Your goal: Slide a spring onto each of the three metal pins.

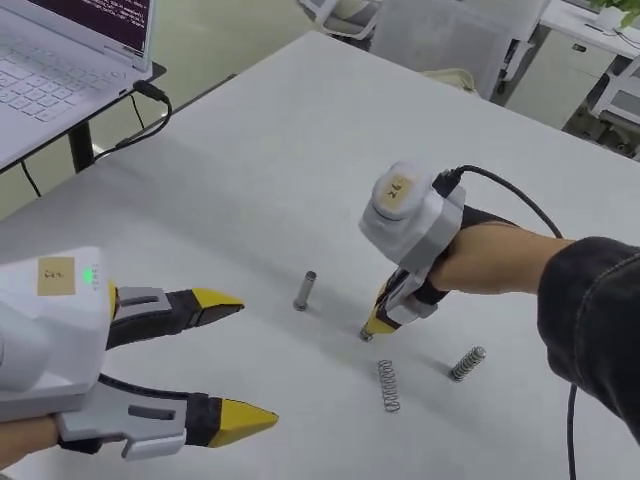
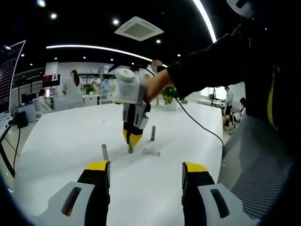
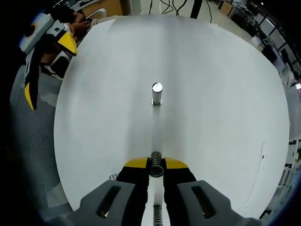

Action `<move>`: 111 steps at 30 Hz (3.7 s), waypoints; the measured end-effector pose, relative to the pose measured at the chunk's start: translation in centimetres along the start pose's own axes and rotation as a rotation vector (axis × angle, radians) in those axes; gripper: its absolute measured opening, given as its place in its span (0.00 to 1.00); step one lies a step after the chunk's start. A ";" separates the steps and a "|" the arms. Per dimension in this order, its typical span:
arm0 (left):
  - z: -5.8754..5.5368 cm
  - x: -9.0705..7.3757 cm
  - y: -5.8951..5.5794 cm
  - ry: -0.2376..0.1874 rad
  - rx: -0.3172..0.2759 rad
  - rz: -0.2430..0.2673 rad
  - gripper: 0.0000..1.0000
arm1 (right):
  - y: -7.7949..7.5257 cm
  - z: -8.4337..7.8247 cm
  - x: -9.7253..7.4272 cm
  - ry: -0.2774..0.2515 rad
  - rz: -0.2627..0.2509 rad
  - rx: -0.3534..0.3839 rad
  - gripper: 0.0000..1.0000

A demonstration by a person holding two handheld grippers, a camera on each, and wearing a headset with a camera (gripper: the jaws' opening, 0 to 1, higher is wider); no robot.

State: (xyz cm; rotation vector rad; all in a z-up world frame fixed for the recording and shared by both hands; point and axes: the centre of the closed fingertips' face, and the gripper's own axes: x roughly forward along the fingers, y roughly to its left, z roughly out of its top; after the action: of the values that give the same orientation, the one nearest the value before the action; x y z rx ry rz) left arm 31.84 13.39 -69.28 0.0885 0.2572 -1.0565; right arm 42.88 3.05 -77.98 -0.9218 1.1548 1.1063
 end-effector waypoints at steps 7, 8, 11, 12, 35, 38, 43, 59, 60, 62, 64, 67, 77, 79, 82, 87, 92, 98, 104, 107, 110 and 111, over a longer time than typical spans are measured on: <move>0.0 0.0 0.1 0.003 0.000 0.001 0.57 | 0.1 -0.2 0.4 0.001 0.003 0.008 0.09; 0.0 0.0 0.1 0.003 0.000 0.001 0.57 | 0.1 -0.1 0.3 -0.004 0.000 0.007 0.09; 0.0 0.0 0.1 0.006 0.000 0.001 0.57 | 0.1 -0.2 0.3 -0.003 0.001 0.002 0.09; 0.0 0.0 0.1 0.006 0.000 0.002 0.57 | 0.1 -0.1 0.3 -0.005 0.001 0.001 0.09; 0.2 0.1 -0.2 0.005 -0.004 -0.004 0.56 | 0.1 -0.9 -0.2 -0.032 -0.002 0.035 0.21; 0.2 0.1 -0.2 0.006 -0.003 -0.006 0.56 | 0.0 -1.3 -0.5 -0.034 -0.007 0.045 0.21; 0.1 0.2 -0.4 0.011 -0.003 -0.013 0.56 | 0.0 -1.8 -1.1 -0.042 -0.019 0.060 0.21; 0.5 0.3 -0.8 0.020 0.010 -0.031 0.56 | 1.1 -3.0 -2.2 -0.078 -0.041 0.109 0.21; 0.6 0.3 -0.8 0.021 0.012 -0.032 0.56 | 1.2 -3.1 -2.3 -0.081 -0.042 0.115 0.21; 0.7 0.3 -0.9 0.022 0.014 -0.034 0.56 | 1.3 -3.2 -2.4 -0.092 -0.044 0.128 0.21; 0.9 0.3 -1.0 0.022 0.018 -0.036 0.55 | 1.7 -3.3 -2.6 -0.103 -0.042 0.139 0.21; 1.0 0.4 -1.1 0.024 0.023 -0.041 0.55 | 2.1 -3.5 -2.8 -0.110 -0.050 0.144 0.21; 1.6 0.5 -1.6 0.030 0.042 -0.058 0.55 | 3.5 -3.6 -3.2 -0.167 -0.051 0.200 0.21; 1.7 0.6 -1.7 0.030 0.046 -0.062 0.55 | 3.6 -3.7 -3.1 -0.171 -0.055 0.207 0.21; 1.8 0.7 -1.8 0.031 0.048 -0.066 0.55 | 4.0 -4.0 -3.0 -0.176 -0.053 0.223 0.21; 2.0 0.9 -1.9 0.033 0.052 -0.073 0.55 | 5.0 -4.2 -2.6 -0.190 -0.042 0.246 0.21; 2.1 1.0 -2.1 0.032 0.055 -0.079 0.54 | 5.8 -4.3 -1.9 -0.189 -0.033 0.255 0.21; 2.1 0.9 -2.3 0.036 0.058 -0.084 0.54 | 6.1 -4.3 -0.8 -0.190 -0.037 0.295 0.21; 2.2 0.7 -2.3 0.037 0.058 -0.084 0.54 | 5.6 -4.5 -0.1 -0.183 -0.050 0.347 0.20; 2.1 0.7 -2.2 0.037 0.055 -0.082 0.53 | 5.7 -4.6 0.3 -0.178 -0.043 0.364 0.20; 2.1 0.8 -2.2 0.036 0.052 -0.081 0.53 | 5.5 -4.6 0.6 -0.179 -0.045 0.381 0.20; 2.1 0.8 -2.1 0.035 0.052 -0.080 0.53 | 5.5 -4.6 0.7 -0.179 -0.042 0.387 0.19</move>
State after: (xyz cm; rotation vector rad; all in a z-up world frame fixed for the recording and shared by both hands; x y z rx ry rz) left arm 30.68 11.28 -67.37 0.1451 0.2668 -1.1424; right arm 36.53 0.06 -79.55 -0.5332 1.1431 0.8707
